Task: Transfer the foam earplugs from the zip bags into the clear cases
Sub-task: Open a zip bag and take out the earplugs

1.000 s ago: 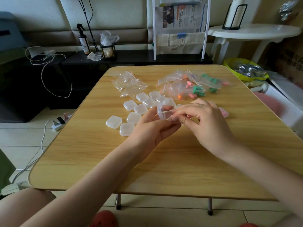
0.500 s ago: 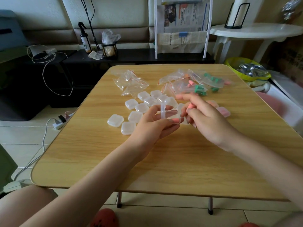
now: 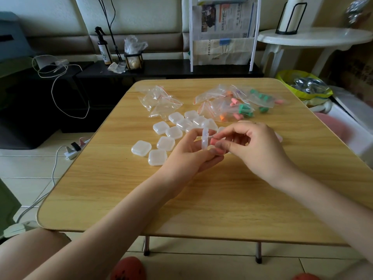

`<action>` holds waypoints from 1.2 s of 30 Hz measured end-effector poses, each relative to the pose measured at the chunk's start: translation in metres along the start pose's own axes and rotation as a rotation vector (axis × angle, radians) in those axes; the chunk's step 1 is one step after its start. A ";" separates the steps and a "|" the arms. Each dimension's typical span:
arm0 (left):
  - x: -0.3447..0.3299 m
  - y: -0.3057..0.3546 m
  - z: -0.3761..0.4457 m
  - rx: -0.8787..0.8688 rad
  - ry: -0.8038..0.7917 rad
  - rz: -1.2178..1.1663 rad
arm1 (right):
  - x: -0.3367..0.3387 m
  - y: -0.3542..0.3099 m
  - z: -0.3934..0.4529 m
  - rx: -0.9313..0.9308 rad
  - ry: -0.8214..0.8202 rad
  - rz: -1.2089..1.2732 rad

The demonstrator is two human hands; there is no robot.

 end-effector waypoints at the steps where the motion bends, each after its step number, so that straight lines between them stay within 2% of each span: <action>1: 0.000 0.000 0.000 -0.002 -0.007 -0.003 | 0.000 0.001 0.000 -0.013 0.003 0.020; 9: 0.002 0.000 0.000 0.000 -0.076 -0.066 | 0.002 -0.003 0.000 0.021 0.023 -0.142; 13: 0.000 0.001 -0.001 0.013 -0.081 -0.089 | 0.004 0.006 0.003 0.002 0.050 0.000; 15: 0.000 0.001 -0.001 0.028 -0.087 -0.086 | 0.005 0.005 0.005 0.044 0.008 0.052; 19: -0.002 0.001 -0.002 0.037 -0.131 -0.080 | 0.001 -0.001 0.005 0.158 -0.204 0.050; 22: -0.001 0.001 -0.001 0.059 -0.115 -0.122 | 0.002 0.001 0.005 0.125 -0.175 0.085; 24: -0.001 0.001 -0.001 0.069 -0.103 -0.139 | 0.006 0.006 0.007 0.101 -0.140 0.048; 28: -0.002 0.002 -0.001 0.068 -0.110 -0.105 | 0.006 0.012 0.011 0.176 -0.306 -0.193; 30: -0.003 0.003 -0.002 0.070 -0.109 -0.094 | 0.005 0.014 0.010 0.237 -0.330 -0.305; 36: -0.003 0.001 -0.003 0.089 -0.074 -0.086 | 0.013 0.013 0.013 0.283 -0.279 -0.311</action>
Point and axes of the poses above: each hand's wrist, its own z-axis towards the middle knuckle, its own x-axis out of the back of the hand, y = z × x, the point moved 3 cm from there along z, towards the middle knuckle, and after that the axes turned 4 degrees about x, right-handed, at the moved point
